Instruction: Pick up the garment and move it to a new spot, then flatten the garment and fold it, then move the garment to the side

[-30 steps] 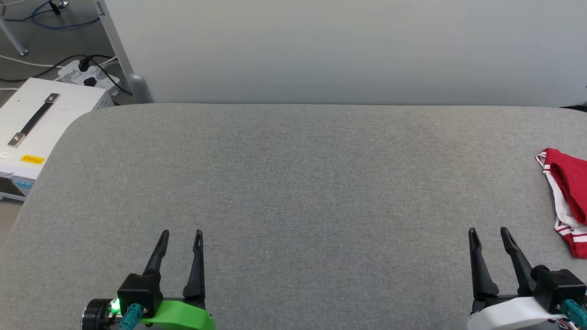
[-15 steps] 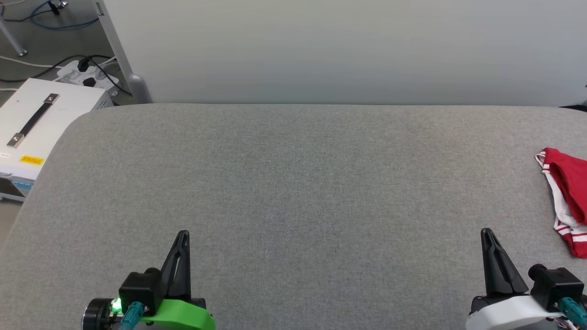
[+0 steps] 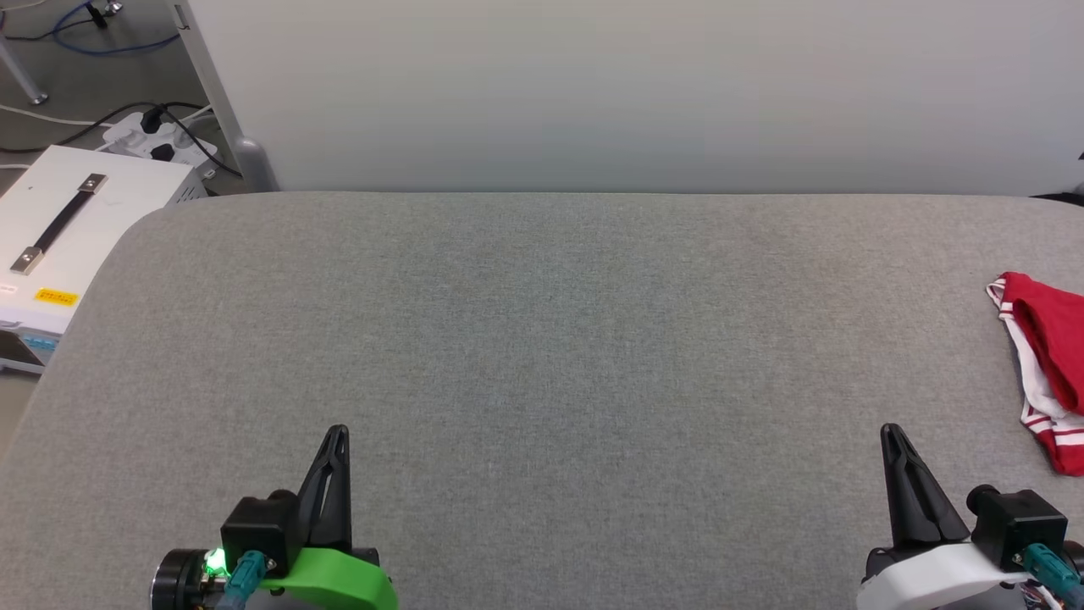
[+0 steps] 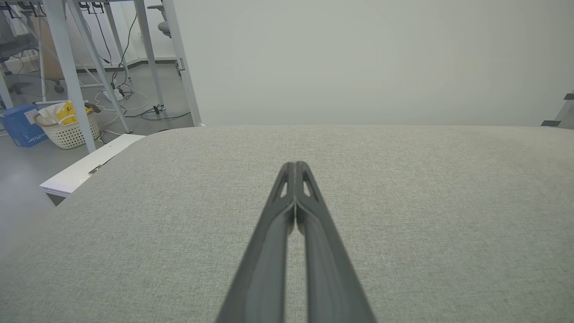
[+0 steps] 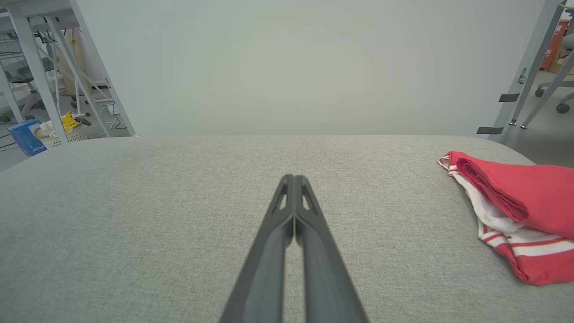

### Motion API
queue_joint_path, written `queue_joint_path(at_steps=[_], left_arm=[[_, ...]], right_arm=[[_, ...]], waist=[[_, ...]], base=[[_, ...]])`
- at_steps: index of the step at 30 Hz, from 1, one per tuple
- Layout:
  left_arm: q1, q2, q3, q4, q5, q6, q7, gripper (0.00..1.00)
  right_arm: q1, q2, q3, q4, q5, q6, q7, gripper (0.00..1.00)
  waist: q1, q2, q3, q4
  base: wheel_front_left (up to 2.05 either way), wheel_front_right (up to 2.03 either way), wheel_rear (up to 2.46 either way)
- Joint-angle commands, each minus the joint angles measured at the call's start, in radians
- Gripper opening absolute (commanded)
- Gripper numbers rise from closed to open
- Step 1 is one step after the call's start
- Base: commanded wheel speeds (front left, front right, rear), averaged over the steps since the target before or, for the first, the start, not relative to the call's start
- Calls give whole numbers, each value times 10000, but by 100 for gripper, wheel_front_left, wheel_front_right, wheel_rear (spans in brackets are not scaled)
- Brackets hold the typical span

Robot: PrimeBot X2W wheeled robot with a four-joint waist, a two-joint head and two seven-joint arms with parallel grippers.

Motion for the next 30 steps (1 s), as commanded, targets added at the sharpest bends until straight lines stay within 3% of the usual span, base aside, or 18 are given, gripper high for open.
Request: queue_joint_path(at_steps=[1, 30], left_arm=[[-149, -17, 38, -67, 120, 52, 58, 0], [-332, -35, 87, -260, 291, 201, 640, 0]], right_arm=[[-192, 3, 16, -89, -119, -2, 68, 0], [-426, 6, 123, -207, -452, -4, 652, 0]], waist=[[0, 0, 0, -3], [0, 0, 6, -65]], base=[[0, 0, 0], [0, 0, 0]])
